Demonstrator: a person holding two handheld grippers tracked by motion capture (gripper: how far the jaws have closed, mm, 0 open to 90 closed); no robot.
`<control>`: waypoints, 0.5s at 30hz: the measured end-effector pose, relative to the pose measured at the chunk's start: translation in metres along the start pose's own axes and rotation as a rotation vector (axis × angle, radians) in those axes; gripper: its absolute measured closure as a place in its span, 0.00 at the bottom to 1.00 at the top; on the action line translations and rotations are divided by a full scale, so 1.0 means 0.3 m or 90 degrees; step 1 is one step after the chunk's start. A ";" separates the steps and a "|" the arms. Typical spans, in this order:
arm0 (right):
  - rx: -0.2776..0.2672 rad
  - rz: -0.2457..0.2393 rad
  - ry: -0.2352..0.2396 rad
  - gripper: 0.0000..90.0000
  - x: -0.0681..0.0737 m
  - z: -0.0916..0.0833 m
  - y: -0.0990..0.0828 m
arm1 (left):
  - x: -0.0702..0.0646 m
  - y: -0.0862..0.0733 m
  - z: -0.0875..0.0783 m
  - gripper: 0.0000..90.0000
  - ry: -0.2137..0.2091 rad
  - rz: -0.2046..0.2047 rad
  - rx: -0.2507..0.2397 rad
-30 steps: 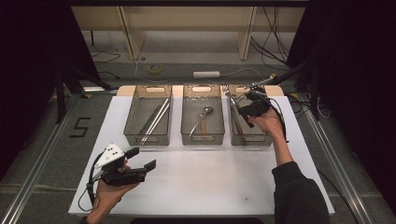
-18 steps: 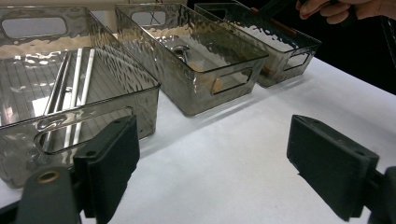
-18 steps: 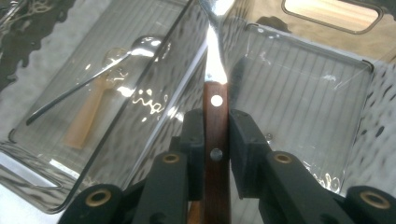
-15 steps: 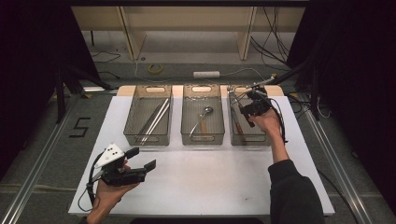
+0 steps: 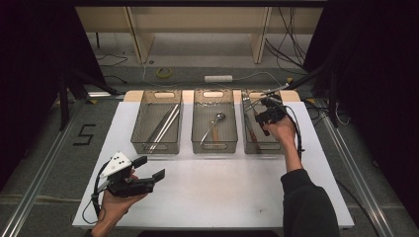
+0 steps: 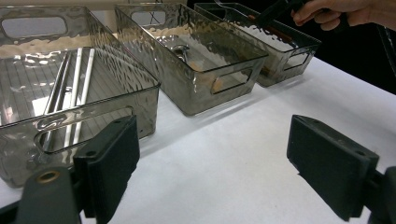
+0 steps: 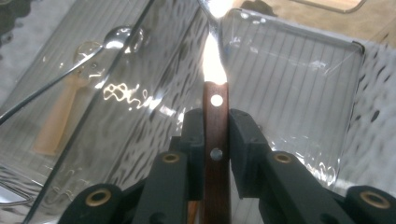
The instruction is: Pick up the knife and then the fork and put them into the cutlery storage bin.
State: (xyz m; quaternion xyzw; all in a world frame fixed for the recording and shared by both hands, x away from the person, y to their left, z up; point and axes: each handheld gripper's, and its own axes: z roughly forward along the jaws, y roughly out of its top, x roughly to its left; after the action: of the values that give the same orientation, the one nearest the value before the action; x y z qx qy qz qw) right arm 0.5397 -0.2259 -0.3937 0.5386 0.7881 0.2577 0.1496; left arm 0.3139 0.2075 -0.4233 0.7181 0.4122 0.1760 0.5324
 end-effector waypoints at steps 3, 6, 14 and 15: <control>0.003 0.005 -0.006 0.86 -0.007 0.006 -0.007 | 0.000 0.000 0.000 0.19 0.000 0.000 0.000; 0.008 0.014 -0.012 0.86 -0.016 0.013 -0.016 | 0.000 0.000 0.001 0.19 0.000 0.000 0.000; 0.020 0.027 -0.022 0.86 -0.033 0.030 -0.033 | 0.000 0.000 0.001 0.19 0.001 0.003 0.002; 0.021 0.028 -0.024 0.86 -0.033 0.031 -0.034 | 0.000 0.000 0.000 0.19 0.000 0.003 0.002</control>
State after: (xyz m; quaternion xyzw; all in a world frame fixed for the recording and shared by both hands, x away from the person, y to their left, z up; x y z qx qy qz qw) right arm 0.5403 -0.2358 -0.4074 0.5629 0.7772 0.2378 0.1499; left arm 0.3140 0.2074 -0.4234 0.7196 0.4112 0.1767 0.5310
